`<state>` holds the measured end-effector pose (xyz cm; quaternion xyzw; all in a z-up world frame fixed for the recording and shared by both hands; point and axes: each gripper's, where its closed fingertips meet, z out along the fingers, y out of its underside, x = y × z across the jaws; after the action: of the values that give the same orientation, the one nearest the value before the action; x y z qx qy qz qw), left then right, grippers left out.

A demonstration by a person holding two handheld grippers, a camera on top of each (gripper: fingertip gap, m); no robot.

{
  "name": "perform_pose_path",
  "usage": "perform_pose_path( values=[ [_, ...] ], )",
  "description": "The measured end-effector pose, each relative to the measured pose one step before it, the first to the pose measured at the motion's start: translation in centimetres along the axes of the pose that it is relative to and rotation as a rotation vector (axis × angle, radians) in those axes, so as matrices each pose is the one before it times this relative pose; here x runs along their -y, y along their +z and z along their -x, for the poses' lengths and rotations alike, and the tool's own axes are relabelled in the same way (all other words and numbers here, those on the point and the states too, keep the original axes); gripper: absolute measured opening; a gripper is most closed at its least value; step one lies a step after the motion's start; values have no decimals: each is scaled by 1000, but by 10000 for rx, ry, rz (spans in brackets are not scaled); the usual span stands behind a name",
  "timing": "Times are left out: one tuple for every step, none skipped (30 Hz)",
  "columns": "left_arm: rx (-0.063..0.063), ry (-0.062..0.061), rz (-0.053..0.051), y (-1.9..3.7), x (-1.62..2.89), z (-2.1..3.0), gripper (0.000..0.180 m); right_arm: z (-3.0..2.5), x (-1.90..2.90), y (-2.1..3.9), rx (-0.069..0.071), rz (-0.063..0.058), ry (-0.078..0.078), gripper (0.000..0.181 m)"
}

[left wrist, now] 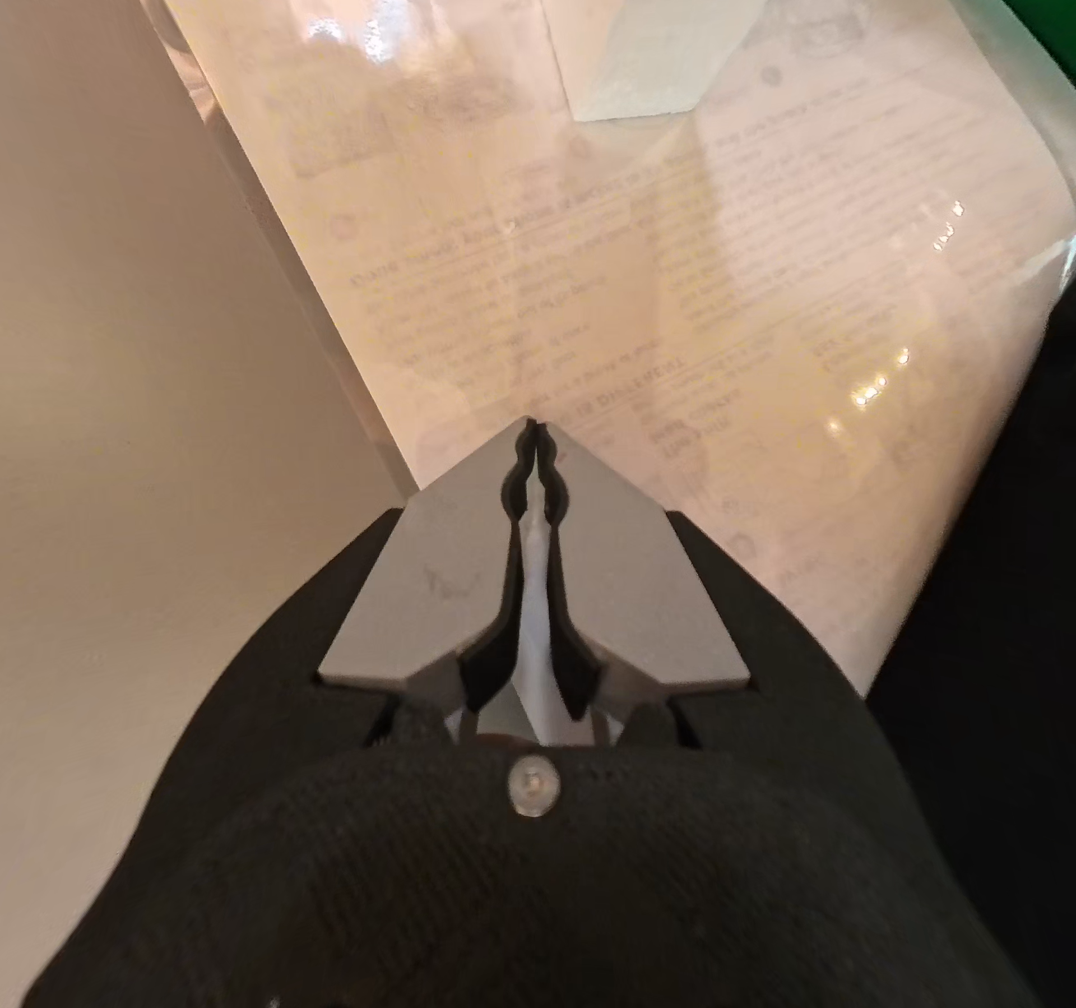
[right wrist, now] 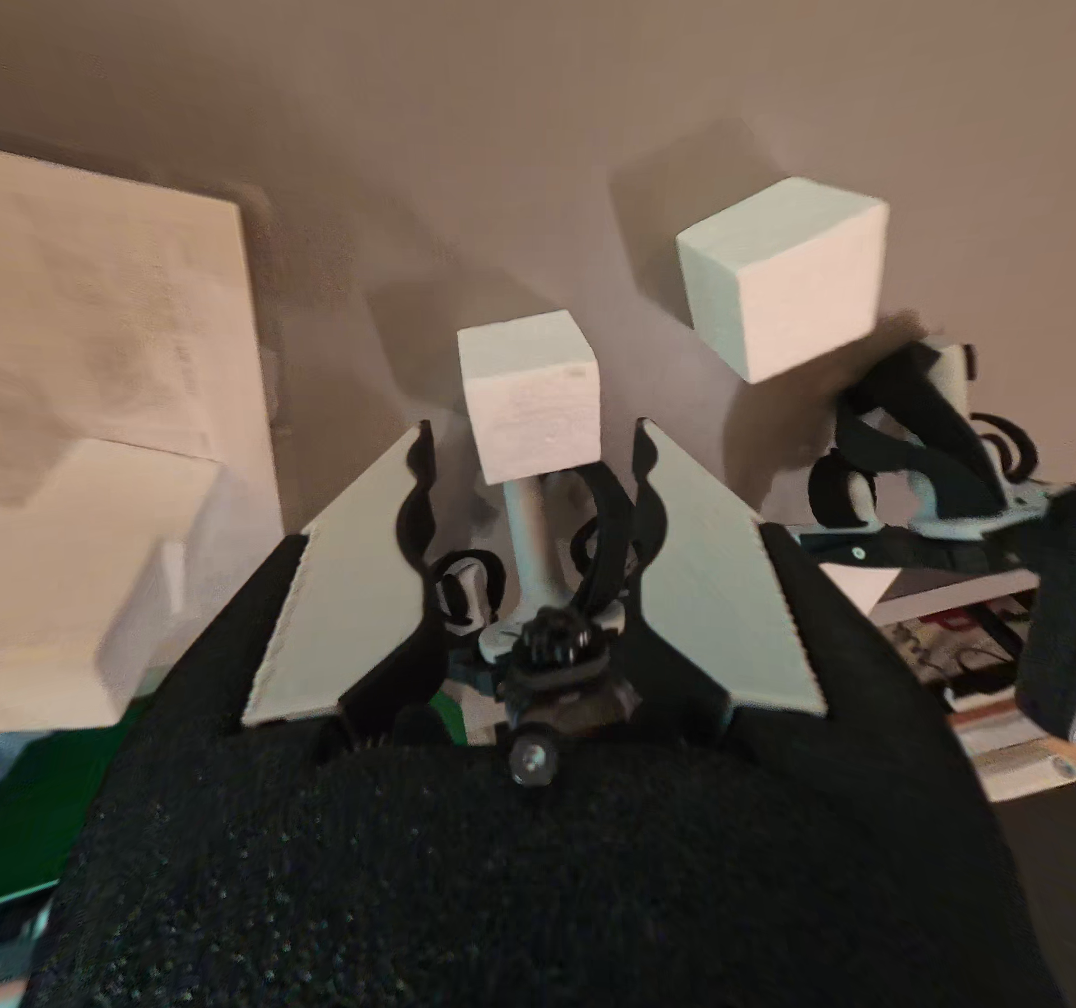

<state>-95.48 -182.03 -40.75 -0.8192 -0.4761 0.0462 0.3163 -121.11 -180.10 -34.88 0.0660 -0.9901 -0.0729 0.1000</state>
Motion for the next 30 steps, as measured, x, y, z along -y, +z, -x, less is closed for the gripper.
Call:
perform_pose_path(
  values=[
    [30,-48,-27,3,12,-1,0,52,-244,1036,97,405,-253,69],
    [33,-16,-16,1,-4,5,0,46,-367,949,75,409,-218,67],
    [28,3,0,-1,1,3,0,-71,-465,783,9,443,-75,61],
    [19,10,13,-3,-7,-7,0,-67,-298,466,-17,301,19,54],
    [14,17,28,-4,5,-4,0,-40,20,-3,-28,25,93,54],
    [6,24,33,0,-8,-7,0,107,178,-372,61,-159,163,53],
    [-1,29,18,-8,-6,5,0,226,126,-646,108,-233,146,53],
    [-10,32,8,7,3,-2,0,186,-27,-880,37,-233,85,53],
    [-19,40,14,-9,-2,-3,0,75,-255,-1113,-77,-198,33,53],
    [-22,57,25,4,-10,-4,0,172,-437,-1324,-41,-177,39,53],
    [-19,63,27,-1,-3,-6,0,425,-572,-1483,103,-176,100,53],
    [-14,63,27,3,5,7,0,646,-675,-1567,199,-168,169,53],
    [-13,56,27,-1,-2,-2,0,792,-799,-1583,216,-125,200,53],
    [-12,42,13,-3,-1,-13,0,968,-854,-1514,225,-116,172,53],
    [-9,31,-9,12,13,-12,0,1212,-842,-1363,271,-108,117,53],
    [-7,30,-31,15,25,-14,0,1363,-793,-1122,279,-81,47,53],
    [-10,10,-35,17,17,-14,0,1341,-681,-811,199,-64,-1,53],
    [-20,-4,-32,27,32,-35,0,1336,-561,-467,172,-29,-21,53],
    [-18,3,-24,29,31,-29,0,1371,-504,-102,202,62,-37,53],
    [-22,24,-5,26,29,-39,0,1223,-459,232,136,175,-53,53],
    [-19,46,8,35,30,-38,0,958,-404,474,18,243,-94,53],
    [-15,60,16,23,22,-37,0,776,-309,630,-39,271,-142,53],
    [-6,57,28,13,9,-13,0,623,-232,699,-27,256,-141,53],
    [-10,41,27,8,10,-8,0,424,-69,731,-17,188,-57,53],
    [-14,22,8,3,0,-6,0,319,65,721,30,125,44,54],
    [-17,-2,-10,5,0,-8,0,354,128,649,109,69,67,54],
    [-16,-20,-28,-4,-1,-7,0,220,187,546,55,-3,57,55],
    [-8,-42,-40,-8,1,-2,0,31,165,435,-41,-30,58,58],
    [5,-46,-43,3,-3,2,0,-44,52,318,-65,-1,89,62],
    [18,-33,-36,0,-3,-2,0,78,-36,177,26,7,100,64]
  ],
)
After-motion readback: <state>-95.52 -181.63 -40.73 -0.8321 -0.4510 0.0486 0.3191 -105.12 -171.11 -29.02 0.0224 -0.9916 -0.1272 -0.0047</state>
